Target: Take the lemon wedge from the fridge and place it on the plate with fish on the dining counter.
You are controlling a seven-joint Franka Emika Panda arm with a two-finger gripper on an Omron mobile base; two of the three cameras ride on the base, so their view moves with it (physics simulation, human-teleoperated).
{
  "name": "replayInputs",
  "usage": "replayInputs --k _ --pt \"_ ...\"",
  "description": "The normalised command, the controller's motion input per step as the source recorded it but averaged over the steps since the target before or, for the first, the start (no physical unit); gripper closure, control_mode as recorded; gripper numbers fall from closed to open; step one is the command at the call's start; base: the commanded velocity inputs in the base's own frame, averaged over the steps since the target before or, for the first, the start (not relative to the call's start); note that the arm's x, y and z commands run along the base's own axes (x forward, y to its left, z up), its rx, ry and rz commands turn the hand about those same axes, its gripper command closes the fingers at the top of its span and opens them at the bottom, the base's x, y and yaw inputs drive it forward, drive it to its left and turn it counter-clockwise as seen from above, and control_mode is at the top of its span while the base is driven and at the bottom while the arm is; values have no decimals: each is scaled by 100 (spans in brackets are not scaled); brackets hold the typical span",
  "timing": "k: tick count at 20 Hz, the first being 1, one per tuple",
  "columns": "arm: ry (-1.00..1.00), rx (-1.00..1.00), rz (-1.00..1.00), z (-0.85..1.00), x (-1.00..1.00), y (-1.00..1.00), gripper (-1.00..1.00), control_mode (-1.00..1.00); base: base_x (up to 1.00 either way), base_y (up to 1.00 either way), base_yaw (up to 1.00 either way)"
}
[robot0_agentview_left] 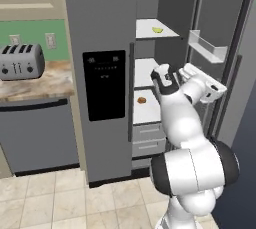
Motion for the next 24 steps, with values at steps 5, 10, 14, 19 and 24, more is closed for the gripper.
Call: replayInputs --k 5,10,14,19,24 --pt "17 -2 -42 78 100 30 -100 -100 0 0 0" --pt "33 3 -11 12 100 -26 -100 -100 0 0 0" --pt "29 1 -3 0 91 -59 -100 -100 0 0 0" --pt "31 1 -5 0 94 -66 -100 -100 0 0 0" --pt "21 5 -15 0 48 -93 -100 -100 0 0 0"
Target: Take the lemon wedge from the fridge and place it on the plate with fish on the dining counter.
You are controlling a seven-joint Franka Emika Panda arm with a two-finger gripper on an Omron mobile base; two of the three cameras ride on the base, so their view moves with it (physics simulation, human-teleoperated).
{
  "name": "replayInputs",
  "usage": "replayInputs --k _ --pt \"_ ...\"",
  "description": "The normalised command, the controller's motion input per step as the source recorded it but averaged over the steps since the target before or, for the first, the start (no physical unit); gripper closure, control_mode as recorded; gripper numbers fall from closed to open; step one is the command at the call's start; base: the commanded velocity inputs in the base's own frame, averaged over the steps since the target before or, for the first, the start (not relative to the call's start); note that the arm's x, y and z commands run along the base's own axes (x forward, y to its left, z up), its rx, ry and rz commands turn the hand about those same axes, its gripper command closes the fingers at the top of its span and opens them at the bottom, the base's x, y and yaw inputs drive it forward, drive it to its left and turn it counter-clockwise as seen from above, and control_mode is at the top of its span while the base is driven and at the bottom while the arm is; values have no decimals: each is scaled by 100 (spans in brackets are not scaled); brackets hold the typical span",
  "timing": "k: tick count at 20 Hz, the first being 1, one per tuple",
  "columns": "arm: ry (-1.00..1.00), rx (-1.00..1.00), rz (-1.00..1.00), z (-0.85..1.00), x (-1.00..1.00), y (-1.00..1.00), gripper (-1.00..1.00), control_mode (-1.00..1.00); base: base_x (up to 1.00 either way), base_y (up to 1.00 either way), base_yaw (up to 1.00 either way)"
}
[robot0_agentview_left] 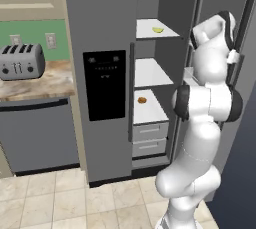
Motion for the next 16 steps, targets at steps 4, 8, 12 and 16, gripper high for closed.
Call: replayInputs --k 4,8,12,16 --pt "4 5 -12 8 -12 -21 -100 -100 0 0 0" --pt "0 -6 -5 11 -48 100 -100 -100 0 0 0" --pt "0 -36 2 30 -75 100 -100 -100 0 0 0" --pt "3 -64 5 50 -83 100 -100 -100 0 0 0"
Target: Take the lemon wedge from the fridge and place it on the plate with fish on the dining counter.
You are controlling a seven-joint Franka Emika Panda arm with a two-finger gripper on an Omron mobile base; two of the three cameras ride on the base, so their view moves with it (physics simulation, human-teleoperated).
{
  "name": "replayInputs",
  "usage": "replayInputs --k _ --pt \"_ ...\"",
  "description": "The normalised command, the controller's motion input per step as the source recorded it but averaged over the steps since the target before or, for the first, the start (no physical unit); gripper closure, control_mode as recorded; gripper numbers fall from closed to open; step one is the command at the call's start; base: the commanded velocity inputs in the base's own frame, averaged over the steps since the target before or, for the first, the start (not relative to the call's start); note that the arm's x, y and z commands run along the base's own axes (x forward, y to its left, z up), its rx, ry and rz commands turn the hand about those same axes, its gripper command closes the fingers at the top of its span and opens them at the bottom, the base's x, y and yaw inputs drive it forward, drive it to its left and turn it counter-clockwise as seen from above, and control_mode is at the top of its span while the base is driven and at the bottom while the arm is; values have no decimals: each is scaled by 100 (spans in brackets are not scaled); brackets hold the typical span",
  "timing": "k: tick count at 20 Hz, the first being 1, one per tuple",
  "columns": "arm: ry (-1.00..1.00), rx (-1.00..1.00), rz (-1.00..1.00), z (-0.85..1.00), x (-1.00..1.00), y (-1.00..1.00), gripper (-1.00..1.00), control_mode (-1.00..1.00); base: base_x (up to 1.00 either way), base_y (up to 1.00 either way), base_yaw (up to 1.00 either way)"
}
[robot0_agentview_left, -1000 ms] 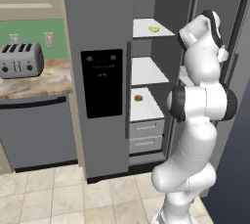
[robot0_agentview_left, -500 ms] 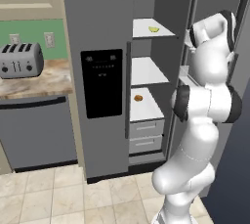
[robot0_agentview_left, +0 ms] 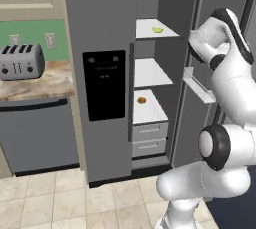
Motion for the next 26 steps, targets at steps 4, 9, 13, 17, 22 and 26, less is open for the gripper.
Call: replayInputs --k 4,9,13,17,22,26 --pt "14 -88 7 10 -71 100 -100 -100 0 0 0" --pt "33 -96 10 -12 -48 100 -100 -100 0 0 0" --pt "54 -87 13 6 -3 80 -100 -100 0 0 0" --pt "55 -58 10 65 1 32 -100 -100 0 0 0" --pt "53 -7 1 100 23 5 -100 -100 0 0 0" --pt "53 17 -4 92 34 18 -100 -100 0 0 0"
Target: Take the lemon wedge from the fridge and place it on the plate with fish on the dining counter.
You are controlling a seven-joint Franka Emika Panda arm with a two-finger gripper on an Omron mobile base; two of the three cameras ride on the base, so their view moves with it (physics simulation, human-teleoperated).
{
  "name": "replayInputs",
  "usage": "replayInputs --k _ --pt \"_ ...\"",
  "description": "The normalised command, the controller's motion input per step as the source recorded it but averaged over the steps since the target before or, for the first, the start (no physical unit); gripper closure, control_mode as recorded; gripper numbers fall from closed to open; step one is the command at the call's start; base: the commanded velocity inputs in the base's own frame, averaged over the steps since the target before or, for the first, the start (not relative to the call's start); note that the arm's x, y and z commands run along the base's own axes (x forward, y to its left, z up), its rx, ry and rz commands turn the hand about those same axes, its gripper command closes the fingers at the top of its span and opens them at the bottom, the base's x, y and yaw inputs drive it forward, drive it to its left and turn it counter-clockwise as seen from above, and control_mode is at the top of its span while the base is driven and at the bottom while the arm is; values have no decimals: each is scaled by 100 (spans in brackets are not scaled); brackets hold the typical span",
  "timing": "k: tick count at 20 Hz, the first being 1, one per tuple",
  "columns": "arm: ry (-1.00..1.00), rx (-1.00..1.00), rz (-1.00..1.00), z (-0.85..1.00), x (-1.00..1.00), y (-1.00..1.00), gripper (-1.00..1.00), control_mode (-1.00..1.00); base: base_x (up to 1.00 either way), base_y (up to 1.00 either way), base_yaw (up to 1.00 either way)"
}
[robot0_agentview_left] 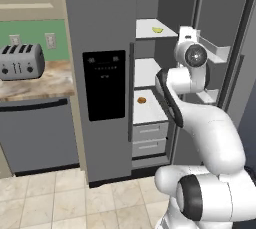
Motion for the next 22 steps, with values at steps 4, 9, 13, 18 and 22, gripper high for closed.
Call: replayInputs --k 4,9,13,18,22 --pt "19 17 -14 18 2 24 -100 -100 0 0 0" --pt "0 18 -15 -35 -40 0 -100 -100 0 0 0" --pt "-1 18 -12 -51 -41 -8 -100 -100 0 0 0" --pt "-19 19 -13 -65 -30 -71 -100 -100 0 0 0" --pt "-28 26 -11 -30 -18 -55 -100 -100 0 0 0"
